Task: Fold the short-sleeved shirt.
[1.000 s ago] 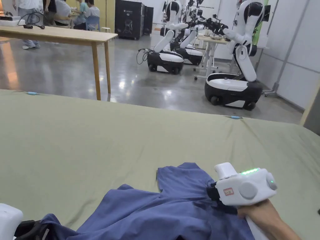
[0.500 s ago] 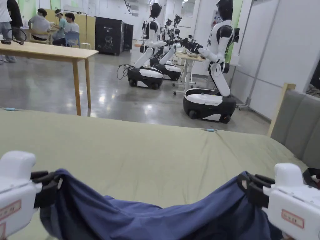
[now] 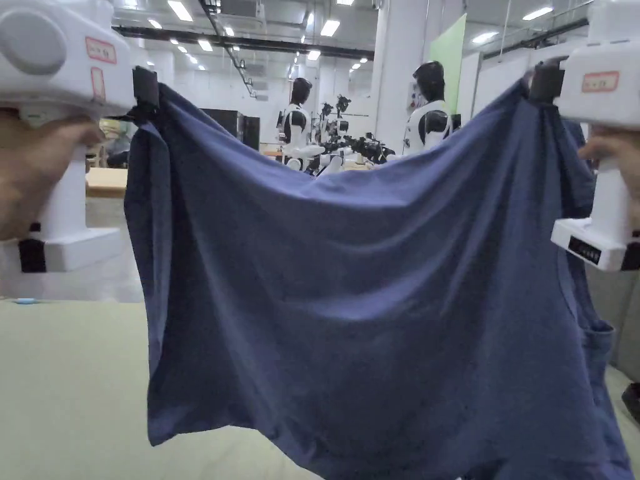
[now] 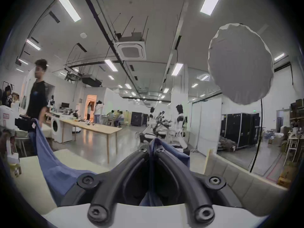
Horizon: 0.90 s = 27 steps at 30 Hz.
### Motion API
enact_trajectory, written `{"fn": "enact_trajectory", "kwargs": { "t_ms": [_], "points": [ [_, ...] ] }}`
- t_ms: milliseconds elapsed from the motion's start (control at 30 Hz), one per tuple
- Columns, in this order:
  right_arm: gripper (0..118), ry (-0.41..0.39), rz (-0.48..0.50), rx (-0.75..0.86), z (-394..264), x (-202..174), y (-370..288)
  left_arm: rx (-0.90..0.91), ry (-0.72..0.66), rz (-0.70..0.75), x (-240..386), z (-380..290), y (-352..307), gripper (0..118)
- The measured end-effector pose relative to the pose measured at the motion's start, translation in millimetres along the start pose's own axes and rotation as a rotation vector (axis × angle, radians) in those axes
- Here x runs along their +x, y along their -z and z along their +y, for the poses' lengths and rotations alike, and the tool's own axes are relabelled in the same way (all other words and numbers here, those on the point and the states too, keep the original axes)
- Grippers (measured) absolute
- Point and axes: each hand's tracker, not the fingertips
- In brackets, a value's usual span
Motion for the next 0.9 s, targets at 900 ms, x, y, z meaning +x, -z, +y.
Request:
{"fn": "enact_trajectory", "kwargs": {
  "t_ms": [900],
  "points": [
    [3, 0.086, -0.048, -0.012, -21.1, -2.9, 150.9, -0.002, 0.046, 0.160, -60.1, 19.0, 130.2, 0]
  ]
}}
